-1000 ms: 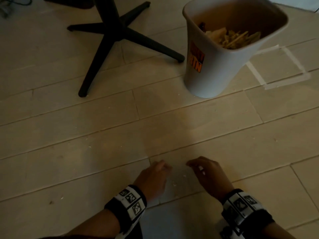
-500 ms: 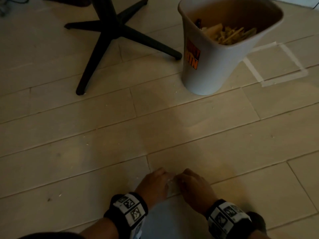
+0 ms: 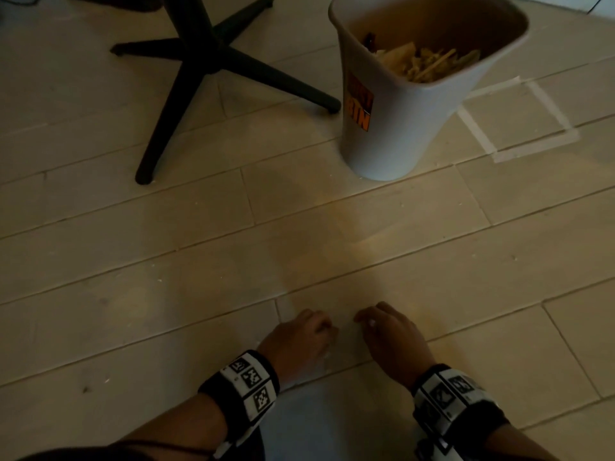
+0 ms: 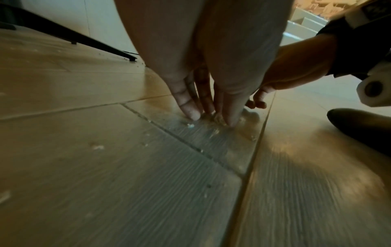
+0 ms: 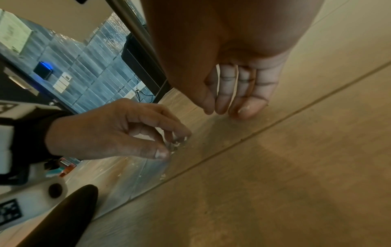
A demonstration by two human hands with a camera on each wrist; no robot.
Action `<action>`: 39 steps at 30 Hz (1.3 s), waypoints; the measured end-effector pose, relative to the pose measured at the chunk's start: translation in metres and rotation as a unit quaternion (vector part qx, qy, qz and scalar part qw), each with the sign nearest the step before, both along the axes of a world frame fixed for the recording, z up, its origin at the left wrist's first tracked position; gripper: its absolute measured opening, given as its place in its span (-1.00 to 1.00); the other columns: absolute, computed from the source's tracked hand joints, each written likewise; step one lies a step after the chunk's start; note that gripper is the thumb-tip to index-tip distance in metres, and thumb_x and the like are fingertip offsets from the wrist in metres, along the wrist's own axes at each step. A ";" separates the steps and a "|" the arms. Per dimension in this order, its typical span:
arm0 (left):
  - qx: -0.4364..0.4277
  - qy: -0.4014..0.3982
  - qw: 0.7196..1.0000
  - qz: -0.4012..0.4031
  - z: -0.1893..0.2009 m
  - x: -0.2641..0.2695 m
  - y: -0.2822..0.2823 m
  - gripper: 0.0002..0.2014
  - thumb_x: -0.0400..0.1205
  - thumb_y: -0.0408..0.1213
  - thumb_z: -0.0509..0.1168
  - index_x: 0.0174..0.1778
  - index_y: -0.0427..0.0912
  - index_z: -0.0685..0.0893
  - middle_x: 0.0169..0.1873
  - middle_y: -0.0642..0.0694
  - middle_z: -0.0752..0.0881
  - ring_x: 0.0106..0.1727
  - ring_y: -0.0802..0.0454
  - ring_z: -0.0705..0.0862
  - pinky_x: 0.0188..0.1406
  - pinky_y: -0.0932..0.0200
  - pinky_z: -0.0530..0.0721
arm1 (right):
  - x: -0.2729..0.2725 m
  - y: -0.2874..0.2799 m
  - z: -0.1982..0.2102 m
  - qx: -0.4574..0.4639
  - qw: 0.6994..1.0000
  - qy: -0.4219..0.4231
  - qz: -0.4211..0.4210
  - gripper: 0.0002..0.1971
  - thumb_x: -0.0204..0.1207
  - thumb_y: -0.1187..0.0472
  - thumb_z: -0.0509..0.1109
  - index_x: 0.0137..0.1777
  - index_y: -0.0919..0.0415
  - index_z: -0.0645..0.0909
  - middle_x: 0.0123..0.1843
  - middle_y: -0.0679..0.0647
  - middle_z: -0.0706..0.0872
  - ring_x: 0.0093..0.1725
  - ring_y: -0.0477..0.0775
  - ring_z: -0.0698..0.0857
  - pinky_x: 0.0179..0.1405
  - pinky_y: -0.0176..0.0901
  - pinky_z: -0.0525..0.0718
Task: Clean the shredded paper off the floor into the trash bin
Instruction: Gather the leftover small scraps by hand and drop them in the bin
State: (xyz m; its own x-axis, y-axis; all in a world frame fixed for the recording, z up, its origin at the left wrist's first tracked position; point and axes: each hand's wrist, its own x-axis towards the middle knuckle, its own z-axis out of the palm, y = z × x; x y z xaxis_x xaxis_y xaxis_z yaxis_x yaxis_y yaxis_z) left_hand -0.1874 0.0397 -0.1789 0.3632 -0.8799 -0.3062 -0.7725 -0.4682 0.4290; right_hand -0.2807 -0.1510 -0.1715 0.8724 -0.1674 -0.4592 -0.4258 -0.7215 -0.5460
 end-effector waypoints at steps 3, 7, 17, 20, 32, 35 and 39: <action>-0.007 -0.006 1.000 -0.002 -0.005 0.001 0.006 -0.69 0.63 -0.10 0.24 0.26 -0.07 0.66 0.15 -0.05 0.62 0.14 -0.06 0.60 -0.22 -0.03 0.76 | -0.002 -0.001 -0.005 0.002 1.000 0.007 -0.001 -0.71 0.67 0.20 0.14 0.23 -0.01 0.64 0.19 0.01 0.61 0.13 0.19 0.66 0.06 0.02 0.61; -0.016 -0.020 0.999 -0.030 -0.008 0.005 0.005 -0.80 0.50 -0.15 0.44 0.03 -0.04 0.74 -0.08 -0.03 0.69 -0.13 -0.04 0.70 -0.51 0.13 0.71 | -0.003 0.000 -0.008 -0.022 1.000 0.008 0.020 -0.71 0.67 0.18 0.16 0.26 -0.01 0.64 0.21 0.00 0.60 0.16 0.18 0.62 0.06 0.06 0.62; -0.010 -0.097 0.992 -0.084 -0.017 -0.002 0.008 -0.54 0.12 -0.33 0.65 -0.07 -0.07 0.73 -0.22 0.01 0.70 -0.23 0.05 0.67 -0.61 0.27 0.59 | -0.005 -0.003 -0.020 -0.182 0.980 -0.054 0.064 -0.49 0.59 -0.13 0.10 0.42 0.05 0.59 0.50 0.18 0.55 0.49 0.40 0.50 0.34 0.45 0.55; -0.019 -0.090 0.995 -0.038 -0.020 0.002 0.008 -0.44 0.04 -0.35 0.61 -0.02 -0.13 0.66 -0.18 -0.04 0.68 -0.20 0.01 0.68 -0.59 0.24 0.64 | -0.008 -0.007 -0.033 -0.211 0.973 -0.027 0.088 -0.41 0.64 -0.25 -0.04 0.53 0.02 0.45 0.60 0.16 0.46 0.58 0.36 0.37 0.45 0.49 0.36; -0.345 -0.096 0.892 0.276 0.146 0.119 -0.095 -0.88 0.70 -0.25 0.27 0.00 -0.21 0.67 -0.13 -0.05 0.68 -0.16 0.13 0.62 -0.22 0.52 0.49 | -0.012 -0.040 -0.046 -0.212 0.972 -0.020 0.100 -0.37 0.67 -0.28 -0.20 0.61 -0.06 0.33 0.64 0.15 0.42 0.61 0.30 0.21 0.43 0.47 0.10; -0.440 -0.144 0.849 0.254 0.214 0.147 -0.137 -0.86 0.70 -0.22 0.27 0.02 -0.19 0.67 -0.10 0.02 0.67 -0.13 0.23 0.62 -0.18 0.47 0.57 | -0.014 -0.046 -0.047 -0.199 0.974 -0.026 0.103 -0.39 0.62 -0.28 0.01 0.62 -0.10 0.33 0.64 0.12 0.42 0.61 0.27 0.20 0.51 0.39 -0.05; -0.521 -0.241 0.797 0.189 0.272 0.173 -0.187 -0.85 0.68 -0.24 0.26 -0.01 -0.23 0.69 -0.12 0.03 0.67 -0.18 0.31 0.59 -0.14 0.47 0.54 | -0.016 -0.047 -0.041 -0.165 0.982 -0.017 0.095 -0.41 0.70 -0.25 -0.20 0.59 -0.11 0.39 0.61 0.09 0.48 0.56 0.30 0.42 0.53 0.29 -0.15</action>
